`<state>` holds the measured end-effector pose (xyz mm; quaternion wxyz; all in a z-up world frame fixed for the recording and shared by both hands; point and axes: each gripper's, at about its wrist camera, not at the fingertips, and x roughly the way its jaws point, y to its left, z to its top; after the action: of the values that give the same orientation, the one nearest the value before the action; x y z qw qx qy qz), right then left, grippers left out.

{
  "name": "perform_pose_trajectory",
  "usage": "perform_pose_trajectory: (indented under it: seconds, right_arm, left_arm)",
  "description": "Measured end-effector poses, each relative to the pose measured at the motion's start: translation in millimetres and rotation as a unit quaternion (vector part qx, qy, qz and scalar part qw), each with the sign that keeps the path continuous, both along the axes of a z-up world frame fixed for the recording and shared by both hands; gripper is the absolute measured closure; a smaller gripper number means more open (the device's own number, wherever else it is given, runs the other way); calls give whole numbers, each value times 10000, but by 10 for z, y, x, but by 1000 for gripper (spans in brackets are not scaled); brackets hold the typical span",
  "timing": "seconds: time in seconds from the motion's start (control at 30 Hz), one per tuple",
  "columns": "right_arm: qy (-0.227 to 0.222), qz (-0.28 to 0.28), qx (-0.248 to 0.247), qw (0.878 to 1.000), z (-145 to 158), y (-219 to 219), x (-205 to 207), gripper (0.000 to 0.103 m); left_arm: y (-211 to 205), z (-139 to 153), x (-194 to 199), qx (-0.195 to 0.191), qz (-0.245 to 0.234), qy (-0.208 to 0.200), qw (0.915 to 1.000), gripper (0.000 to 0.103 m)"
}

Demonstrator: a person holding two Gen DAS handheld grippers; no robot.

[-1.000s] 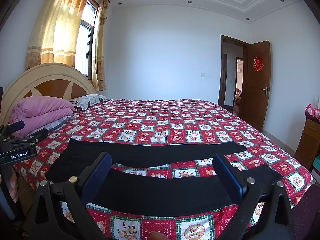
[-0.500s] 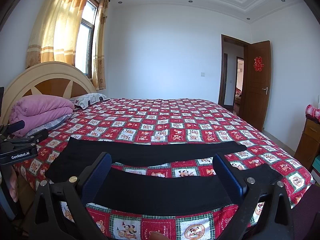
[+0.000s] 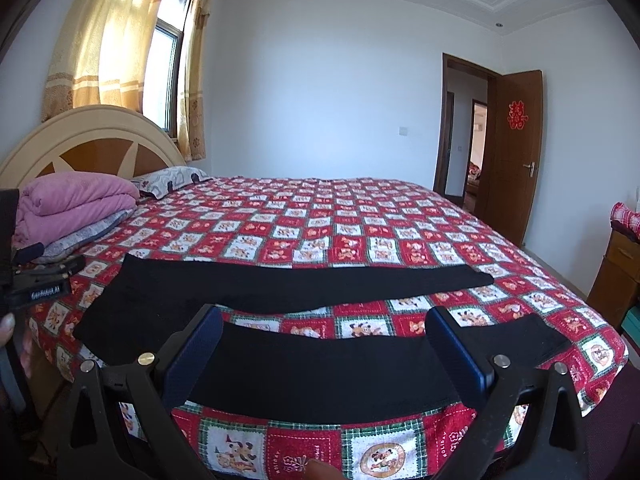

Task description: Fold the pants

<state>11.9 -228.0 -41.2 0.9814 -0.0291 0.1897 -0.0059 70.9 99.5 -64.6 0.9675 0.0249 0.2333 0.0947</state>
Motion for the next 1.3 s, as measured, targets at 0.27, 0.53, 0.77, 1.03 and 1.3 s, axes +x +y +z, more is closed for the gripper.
perform_pose_trajectory:
  seconds: [0.27, 0.53, 0.77, 1.03, 1.3]
  right_arm:
    - [625, -158, 92, 9979, -430, -218, 325, 1]
    - [978, -385, 130, 9944, -710, -436, 552, 1]
    - [1158, -620, -87, 9913, -795, -659, 774, 1]
    - [1055, -838, -230, 9906, -614, -1159, 1261, 23]
    - [1300, -1370, 393, 9812, -438, -1990, 1954, 32]
  left_arm:
    - [572, -322, 875, -408, -69, 577, 9975, 0]
    - [614, -614, 1794, -200, -351, 1305, 9906, 19]
    - [714, -851, 2281, -306, -481, 1827, 9815, 55]
    - [782, -924, 2348, -479, -678, 1918, 9779, 87]
    - [896, -965, 2403, -903, -610, 1866, 9764, 91]
